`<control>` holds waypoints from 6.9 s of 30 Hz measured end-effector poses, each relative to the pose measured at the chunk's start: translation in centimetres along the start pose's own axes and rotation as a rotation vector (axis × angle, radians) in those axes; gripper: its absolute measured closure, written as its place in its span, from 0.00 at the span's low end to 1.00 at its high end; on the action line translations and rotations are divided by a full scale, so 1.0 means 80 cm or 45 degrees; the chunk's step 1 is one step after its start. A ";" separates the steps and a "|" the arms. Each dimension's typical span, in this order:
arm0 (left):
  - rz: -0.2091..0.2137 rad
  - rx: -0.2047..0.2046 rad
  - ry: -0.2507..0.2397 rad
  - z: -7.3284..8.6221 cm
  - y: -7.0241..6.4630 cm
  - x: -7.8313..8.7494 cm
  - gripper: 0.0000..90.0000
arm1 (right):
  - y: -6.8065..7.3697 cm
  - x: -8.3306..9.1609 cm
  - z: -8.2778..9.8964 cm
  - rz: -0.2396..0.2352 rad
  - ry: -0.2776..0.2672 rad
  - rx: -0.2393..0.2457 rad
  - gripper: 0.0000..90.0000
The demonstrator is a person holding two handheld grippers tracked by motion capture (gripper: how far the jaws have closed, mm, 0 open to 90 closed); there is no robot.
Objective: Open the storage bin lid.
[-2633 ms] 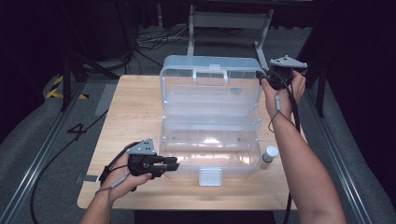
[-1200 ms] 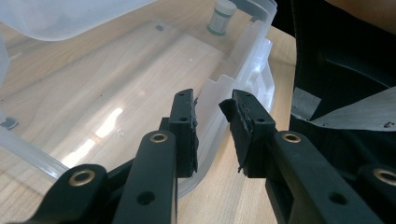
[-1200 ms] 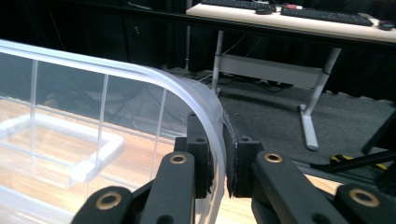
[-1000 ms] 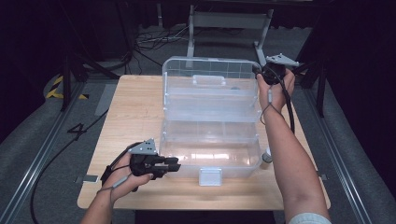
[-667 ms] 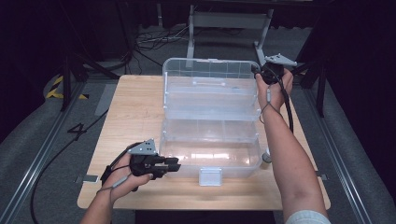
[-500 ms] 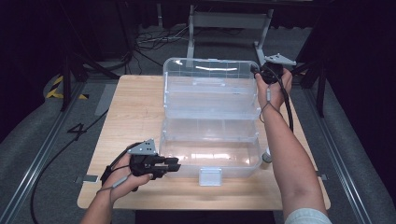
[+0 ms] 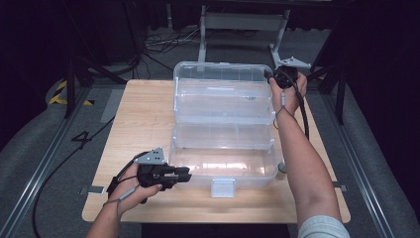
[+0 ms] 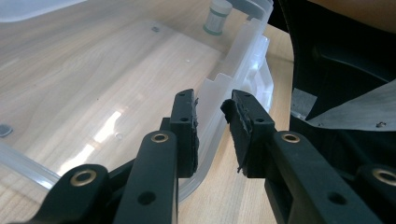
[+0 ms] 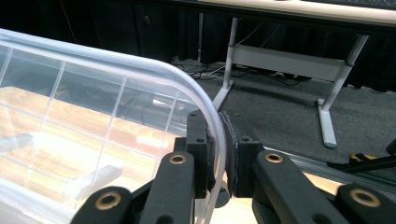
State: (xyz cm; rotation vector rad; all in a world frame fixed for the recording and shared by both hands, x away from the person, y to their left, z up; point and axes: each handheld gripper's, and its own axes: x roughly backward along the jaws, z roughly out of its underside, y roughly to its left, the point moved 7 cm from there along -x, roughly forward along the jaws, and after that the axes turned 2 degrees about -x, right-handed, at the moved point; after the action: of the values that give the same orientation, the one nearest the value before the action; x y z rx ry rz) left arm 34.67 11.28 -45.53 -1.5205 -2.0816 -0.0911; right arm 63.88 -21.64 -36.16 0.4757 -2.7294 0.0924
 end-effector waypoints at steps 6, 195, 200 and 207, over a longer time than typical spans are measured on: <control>-0.009 0.012 -0.014 0.000 -0.002 -0.003 0.80 | -0.004 -0.009 0.006 -0.028 0.015 -0.006 0.91; -0.476 0.193 -0.137 -0.031 0.080 0.095 0.54 | -0.012 0.225 0.128 -0.476 0.403 0.218 0.48; -0.480 0.201 -0.136 -0.028 0.081 0.097 0.53 | -0.010 0.223 0.136 -0.492 0.486 0.258 0.48; -0.468 0.218 -0.149 -0.027 0.080 0.098 0.53 | -0.009 0.220 0.145 -0.513 0.567 0.320 0.49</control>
State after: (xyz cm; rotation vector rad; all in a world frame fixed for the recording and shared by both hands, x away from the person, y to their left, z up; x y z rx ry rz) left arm 39.64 19.53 -41.68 -1.0534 -2.3749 0.0402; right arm 44.70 -29.28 -40.53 0.9410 -2.1517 0.3876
